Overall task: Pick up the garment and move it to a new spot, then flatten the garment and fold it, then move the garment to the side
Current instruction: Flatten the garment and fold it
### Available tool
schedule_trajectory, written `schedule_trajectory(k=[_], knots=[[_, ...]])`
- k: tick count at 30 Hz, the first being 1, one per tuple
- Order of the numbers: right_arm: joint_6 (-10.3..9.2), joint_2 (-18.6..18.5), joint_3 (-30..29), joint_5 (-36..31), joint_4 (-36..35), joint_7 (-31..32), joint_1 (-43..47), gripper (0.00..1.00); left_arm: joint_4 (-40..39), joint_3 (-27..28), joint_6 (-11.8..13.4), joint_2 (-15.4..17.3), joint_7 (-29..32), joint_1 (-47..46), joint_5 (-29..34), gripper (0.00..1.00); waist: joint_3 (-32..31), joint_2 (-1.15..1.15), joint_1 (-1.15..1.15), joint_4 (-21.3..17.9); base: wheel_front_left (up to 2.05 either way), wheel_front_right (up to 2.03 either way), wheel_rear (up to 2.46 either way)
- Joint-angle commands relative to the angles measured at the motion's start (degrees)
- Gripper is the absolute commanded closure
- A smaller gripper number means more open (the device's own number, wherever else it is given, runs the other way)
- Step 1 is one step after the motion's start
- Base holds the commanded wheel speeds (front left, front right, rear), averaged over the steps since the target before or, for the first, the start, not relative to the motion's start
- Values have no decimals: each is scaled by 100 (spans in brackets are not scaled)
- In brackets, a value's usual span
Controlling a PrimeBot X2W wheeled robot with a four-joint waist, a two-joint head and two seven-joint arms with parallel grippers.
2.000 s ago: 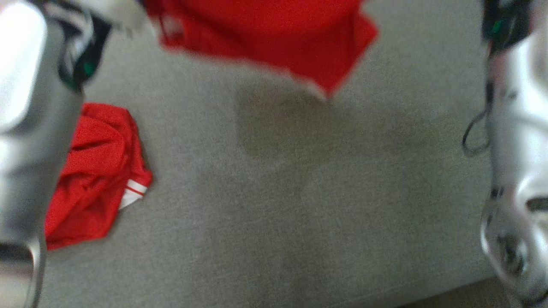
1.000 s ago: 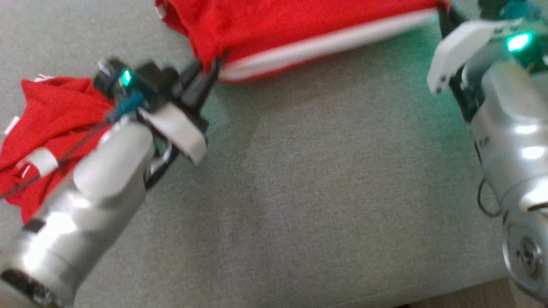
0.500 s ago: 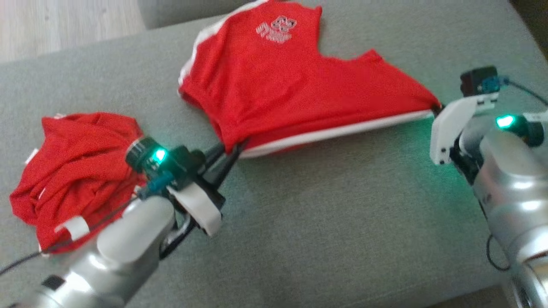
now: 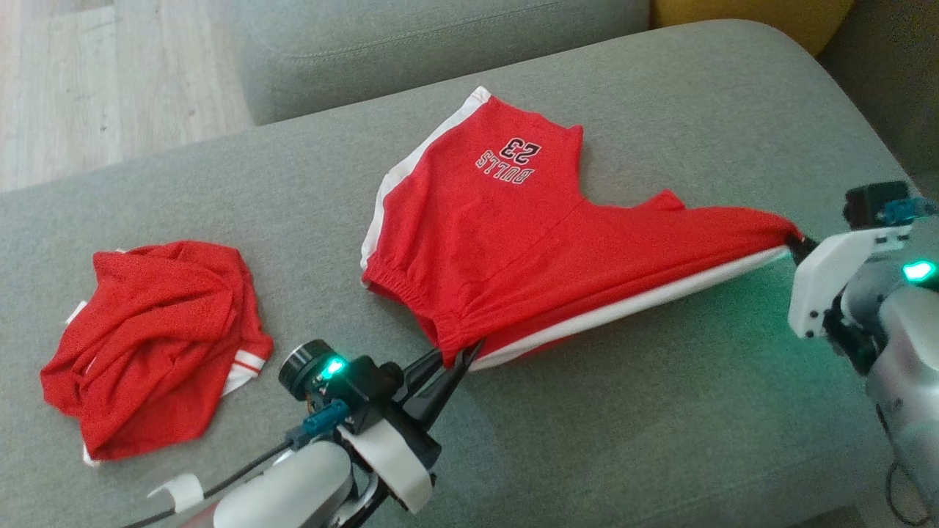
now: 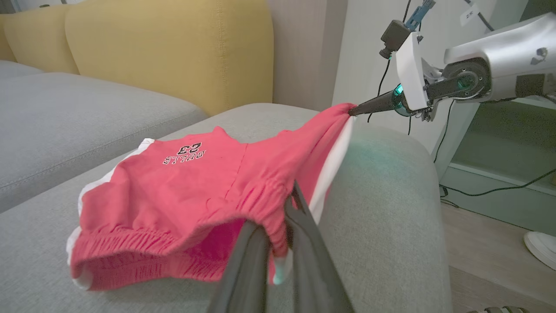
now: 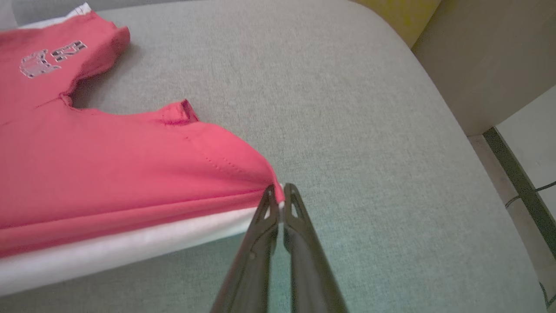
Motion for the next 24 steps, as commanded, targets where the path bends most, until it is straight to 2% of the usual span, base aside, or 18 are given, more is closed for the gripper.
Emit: schedule_trajectory(k=[1,7,13,18,24], knots=[[-13,-252,-47,52,-216,-16,-94,100,-117,252,81,211,-14,-186,-75,100,23,-1,2,31,0,0,0],[-13,-260,-448,38,-921,-13,-79,100,-290,463,217,222,32,-356,-198,100,254,-1,2,257,0,0,0],[-13,-76,-957,-342,-1362,52,-378,100,-298,611,203,212,113,-722,-234,100,643,-1,2,611,0,0,0],[-13,183,-1242,-737,-1474,131,-832,100,-185,708,145,137,169,-1104,-232,100,990,-1,2,941,0,0,0],[-13,466,-1454,-1267,-1235,223,-1554,100,48,782,22,-57,217,-1579,-239,100,1417,-1,2,1356,0,0,0]])
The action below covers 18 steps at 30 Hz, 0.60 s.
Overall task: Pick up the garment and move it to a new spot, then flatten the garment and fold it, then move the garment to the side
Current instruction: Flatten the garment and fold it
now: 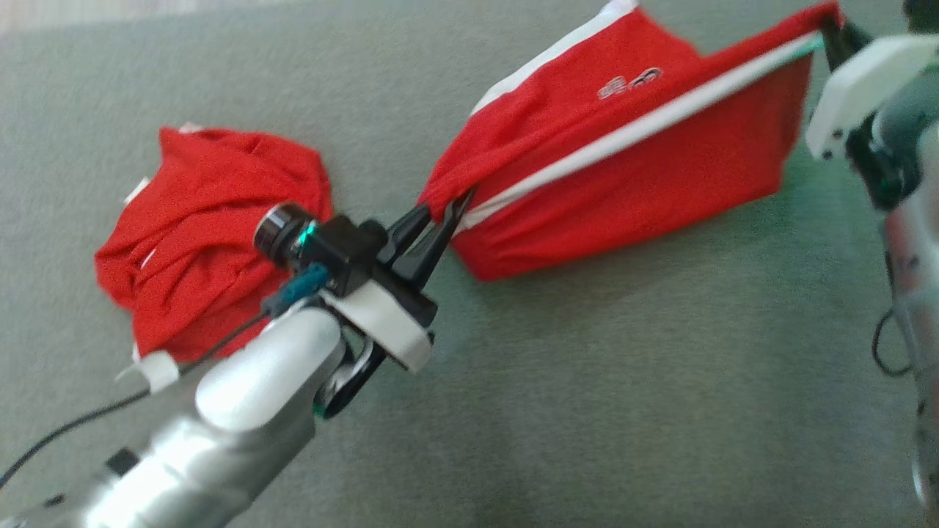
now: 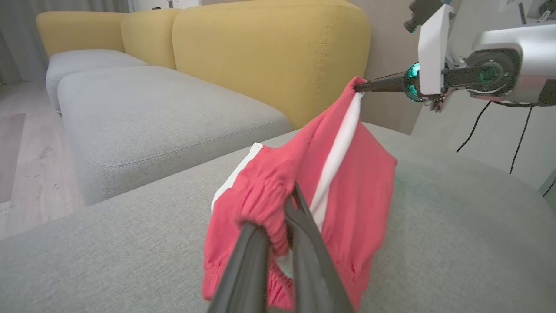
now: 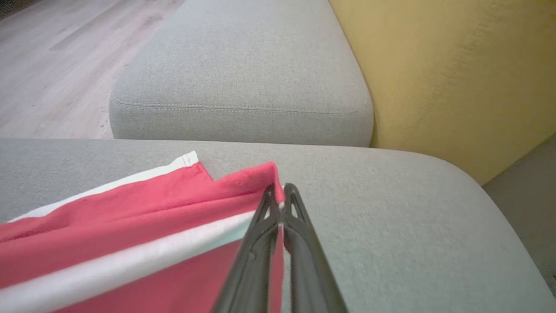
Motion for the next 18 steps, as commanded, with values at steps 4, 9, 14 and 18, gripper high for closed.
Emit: schedule_trajectory(k=[4,9,14,18], knots=[[-13,95,-108,-439,224,-9,-727,100,185,236,-132,-142,-7,-608,26,100,544,0,-1,550,0,0,0],[-13,63,-275,-776,711,-129,-1141,100,510,215,-232,-468,-65,-894,54,100,833,0,-1,814,0,0,0],[-13,57,-413,-955,1029,-307,-1413,100,776,250,-280,-678,-137,-1094,80,100,1033,0,-1,970,0,0,0],[-13,46,-561,-1081,1368,-565,-1652,100,1032,297,-343,-891,-219,-1246,121,100,1188,0,-1,1131,0,0,0]])
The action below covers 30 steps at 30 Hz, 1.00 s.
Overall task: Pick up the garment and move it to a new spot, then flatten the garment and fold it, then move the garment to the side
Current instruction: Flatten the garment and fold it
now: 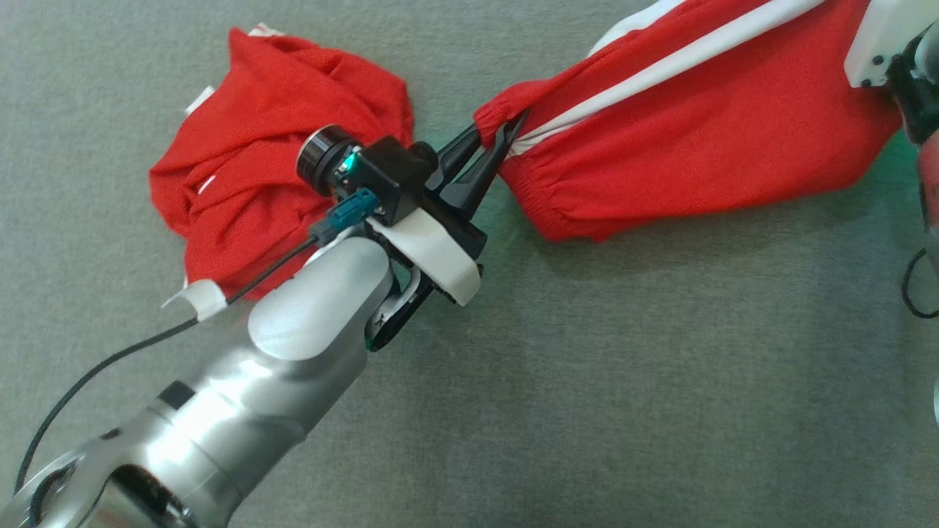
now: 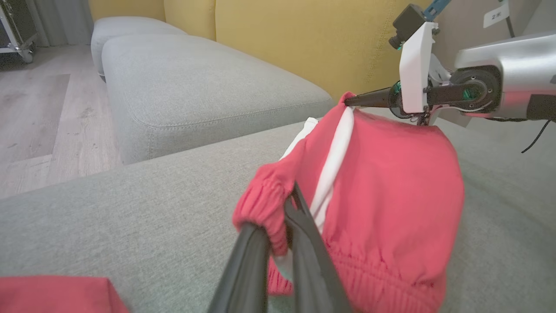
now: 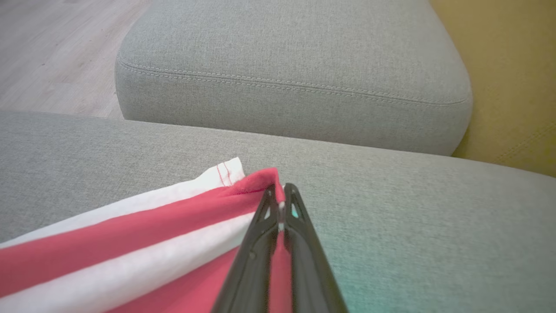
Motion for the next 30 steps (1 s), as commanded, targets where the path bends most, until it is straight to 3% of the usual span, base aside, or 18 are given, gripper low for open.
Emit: schedule_trajectory(k=[1,6,7,8,9,10,11,21,24,30], knots=[[-13,5,8,-37,-102,-101,-219,100,-48,207,-30,63,-62,-214,67,100,83,0,-1,101,0,0,0],[-13,66,-70,26,224,-275,-383,100,157,244,-76,-68,-101,-261,140,100,116,0,-1,208,0,0,0],[-13,81,-67,61,279,-320,-419,42,194,246,-85,-88,-105,-270,161,94,120,0,-1,225,0,0,0],[-13,87,-75,103,327,-379,-455,0,231,252,-88,-104,-109,-280,185,73,124,0,-1,234,0,0,0],[-13,81,-81,131,365,-454,-491,0,265,264,-82,-117,-112,-291,210,52,129,0,-1,236,0,0,0],[-13,75,-89,157,409,-520,-519,0,296,279,-76,-126,-114,-299,235,14,129,0,-1,233,0,0,0],[-13,58,-111,185,455,-589,-540,0,327,308,-61,-132,-116,-298,250,0,118,0,-1,223,0,0,0],[-13,257,166,695,504,-1664,-392,0,-78,1290,274,74,-122,66,379,0,-375,0,-1,-176,0,0,0],[-13,360,528,1109,273,-1991,-127,0,-369,1679,417,230,-123,347,547,0,-628,0,-1,-348,0,0,0],[-13,209,1398,1935,-602,-2266,788,0,-932,2485,633,440,-123,1131,817,0,-1151,0,-1,-664,0,0,0]])
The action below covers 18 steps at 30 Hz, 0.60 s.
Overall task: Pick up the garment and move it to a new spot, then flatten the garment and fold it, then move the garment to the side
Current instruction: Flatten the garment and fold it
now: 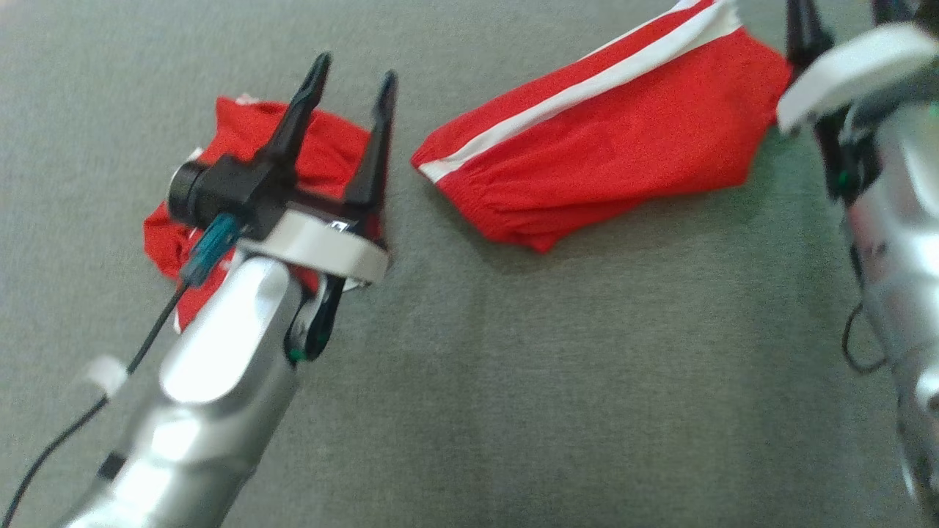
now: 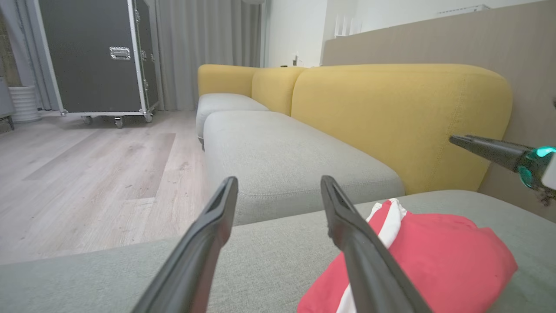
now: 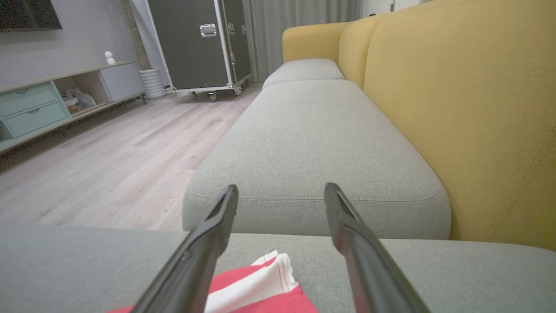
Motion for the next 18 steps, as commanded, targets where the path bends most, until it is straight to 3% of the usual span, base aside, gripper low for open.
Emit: schedule_trajectory(k=[1,9,18], knots=[[-12,-40,185,185,-401,-89,202,0,-288,363,58,208,-53,62,117,0,-321,0,2,-271,0,0,0],[-12,-192,379,325,-1673,-117,1502,0,-771,1027,51,231,-53,1093,501,0,-761,0,2,-590,0,0,0],[-12,355,-222,-207,-2761,-118,3225,0,-1256,1872,-101,-135,-53,2400,988,0,-1142,0,2,-919,0,0,0]])
